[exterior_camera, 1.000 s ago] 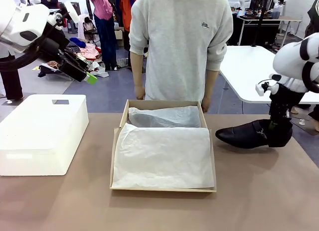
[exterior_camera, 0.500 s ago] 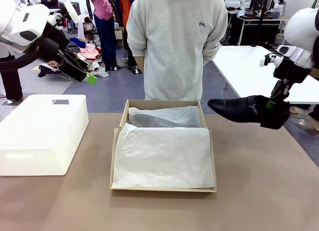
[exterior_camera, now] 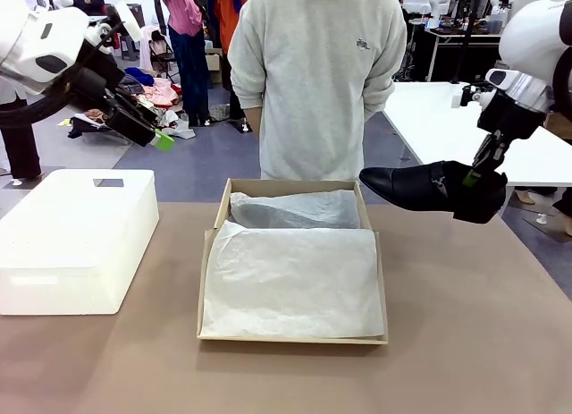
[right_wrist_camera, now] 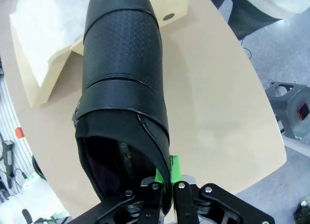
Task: Pack the shoes into the box.
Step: Place the other shoe of the Shoes into the Shoes Box.
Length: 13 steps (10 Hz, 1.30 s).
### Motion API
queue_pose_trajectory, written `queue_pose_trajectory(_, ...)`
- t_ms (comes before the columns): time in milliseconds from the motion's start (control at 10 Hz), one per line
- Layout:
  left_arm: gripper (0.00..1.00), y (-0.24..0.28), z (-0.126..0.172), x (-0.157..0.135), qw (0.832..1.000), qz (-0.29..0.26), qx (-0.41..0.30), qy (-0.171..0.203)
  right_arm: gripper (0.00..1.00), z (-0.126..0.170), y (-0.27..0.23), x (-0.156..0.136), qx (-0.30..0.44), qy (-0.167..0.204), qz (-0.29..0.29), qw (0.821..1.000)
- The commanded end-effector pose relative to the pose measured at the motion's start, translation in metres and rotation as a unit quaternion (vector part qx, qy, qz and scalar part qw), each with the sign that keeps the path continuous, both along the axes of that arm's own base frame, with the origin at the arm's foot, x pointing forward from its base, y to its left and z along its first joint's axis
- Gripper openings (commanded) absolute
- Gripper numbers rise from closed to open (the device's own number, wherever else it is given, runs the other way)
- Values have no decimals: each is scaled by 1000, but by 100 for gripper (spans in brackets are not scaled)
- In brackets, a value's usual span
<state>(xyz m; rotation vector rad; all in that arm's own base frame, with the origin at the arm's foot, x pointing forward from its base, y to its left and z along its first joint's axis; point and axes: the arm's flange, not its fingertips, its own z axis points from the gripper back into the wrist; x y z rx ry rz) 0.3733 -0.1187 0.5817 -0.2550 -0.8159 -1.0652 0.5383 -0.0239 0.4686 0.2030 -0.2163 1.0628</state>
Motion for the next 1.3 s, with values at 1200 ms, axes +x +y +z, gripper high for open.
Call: queue_pose_trajectory(1200,100,2,0,1,1000,-9,-6,-1,0,53,99,-33,83,39,-373,923)
